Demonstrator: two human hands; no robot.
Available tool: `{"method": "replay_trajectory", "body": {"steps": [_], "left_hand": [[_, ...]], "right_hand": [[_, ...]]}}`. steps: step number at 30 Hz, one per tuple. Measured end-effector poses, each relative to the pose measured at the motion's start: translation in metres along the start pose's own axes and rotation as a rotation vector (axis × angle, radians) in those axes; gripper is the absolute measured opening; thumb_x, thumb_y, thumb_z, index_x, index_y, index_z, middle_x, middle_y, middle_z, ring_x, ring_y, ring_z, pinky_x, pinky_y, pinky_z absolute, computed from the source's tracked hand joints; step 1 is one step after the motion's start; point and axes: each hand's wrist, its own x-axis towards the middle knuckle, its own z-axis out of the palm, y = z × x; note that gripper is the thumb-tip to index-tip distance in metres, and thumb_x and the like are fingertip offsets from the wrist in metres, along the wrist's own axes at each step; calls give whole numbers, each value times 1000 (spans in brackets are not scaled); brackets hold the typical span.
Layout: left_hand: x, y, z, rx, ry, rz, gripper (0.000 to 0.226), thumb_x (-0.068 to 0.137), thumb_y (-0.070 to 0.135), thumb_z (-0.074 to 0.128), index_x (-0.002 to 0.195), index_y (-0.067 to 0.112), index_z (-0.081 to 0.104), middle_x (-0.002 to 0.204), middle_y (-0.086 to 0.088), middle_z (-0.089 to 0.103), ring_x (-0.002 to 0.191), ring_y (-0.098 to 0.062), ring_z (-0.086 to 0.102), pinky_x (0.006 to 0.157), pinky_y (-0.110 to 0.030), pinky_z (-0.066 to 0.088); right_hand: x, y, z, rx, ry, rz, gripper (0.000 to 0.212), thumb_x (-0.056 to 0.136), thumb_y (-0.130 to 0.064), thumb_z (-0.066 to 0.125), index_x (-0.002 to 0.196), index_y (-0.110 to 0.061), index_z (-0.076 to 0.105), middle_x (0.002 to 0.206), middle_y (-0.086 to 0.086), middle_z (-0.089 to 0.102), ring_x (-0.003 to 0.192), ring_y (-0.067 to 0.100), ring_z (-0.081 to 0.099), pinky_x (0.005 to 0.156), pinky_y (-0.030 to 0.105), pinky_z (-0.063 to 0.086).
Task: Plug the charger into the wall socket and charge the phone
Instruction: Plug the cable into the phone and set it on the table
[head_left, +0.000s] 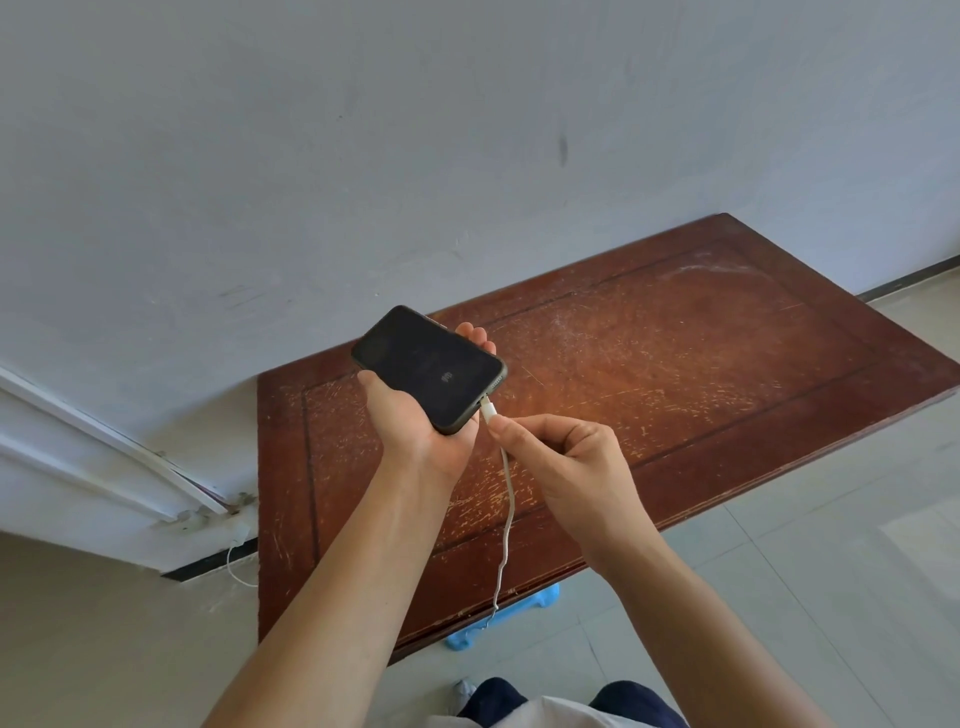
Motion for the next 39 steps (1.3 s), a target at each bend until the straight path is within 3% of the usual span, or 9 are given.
{"method": "replay_trajectory", "body": {"steps": [4, 10, 13, 18, 24, 27, 30, 34, 39], "left_hand": [[0, 2, 2, 34, -39, 2, 79, 98, 66, 18, 141, 7, 48, 121, -19, 63, 106, -32, 69, 94, -48, 56], [1, 2, 0, 66, -109, -12, 77, 96, 68, 23, 135, 9, 51, 114, -16, 64, 103, -31, 66, 90, -46, 57], [3, 3, -1, 58, -149, -82, 71, 96, 68, 26, 128, 11, 55, 112, -16, 66, 101, -30, 67, 90, -47, 58], [7, 3, -3, 95, -168, -116, 75, 96, 69, 22, 126, 10, 56, 109, -16, 68, 99, -31, 67, 92, -47, 55], [10, -6, -8, 74, -153, -131, 73, 96, 68, 21, 124, 11, 57, 107, -16, 69, 99, -31, 69, 91, -47, 57], [11, -8, -12, 99, -172, -130, 75, 96, 69, 22, 120, 9, 61, 106, -17, 70, 99, -32, 69, 92, -48, 56], [14, -7, -14, 141, -191, -135, 74, 95, 69, 26, 121, 9, 61, 110, -18, 69, 102, -33, 68, 93, -48, 56], [17, -4, -20, 143, -215, -160, 76, 93, 71, 31, 128, 10, 60, 124, -19, 67, 116, -35, 64, 95, -50, 53], [20, -2, -31, 191, -252, -195, 73, 91, 72, 35, 130, 17, 63, 135, -17, 63, 123, -36, 60, 95, -53, 52]], "right_hand": [[3, -3, -3, -22, -18, 43, 20, 86, -44, 73, 77, -29, 82, 71, -3, 78, 72, 32, 67, 57, 15, 55], [7, -6, -9, -72, -81, 81, 21, 85, -48, 72, 75, -32, 82, 70, -4, 77, 62, 28, 64, 53, 16, 52], [9, -5, -12, -77, -105, 90, 21, 84, -48, 73, 75, -31, 82, 72, -5, 77, 71, 25, 68, 58, 16, 55], [8, -4, -11, -35, -95, 120, 26, 87, -43, 73, 74, -21, 82, 66, -8, 75, 53, -4, 61, 49, 7, 44], [7, -1, -9, 64, -56, 152, 25, 87, -35, 74, 73, -16, 81, 66, -6, 75, 62, -2, 66, 68, 24, 48], [7, 3, -10, 85, -62, 178, 24, 86, -37, 75, 74, -18, 82, 66, -6, 75, 59, -2, 64, 68, 25, 47], [7, 8, -13, 74, -114, 198, 28, 84, -46, 74, 76, -21, 82, 61, -9, 70, 53, 3, 54, 58, 18, 45], [8, 14, -16, 11, -171, 212, 33, 76, -61, 73, 82, -31, 83, 71, 14, 62, 62, 25, 42, 52, 21, 40], [13, 25, -23, 19, -101, 227, 11, 88, -46, 69, 93, -46, 79, 85, -1, 79, 59, 7, 54, 56, 17, 47]]}}
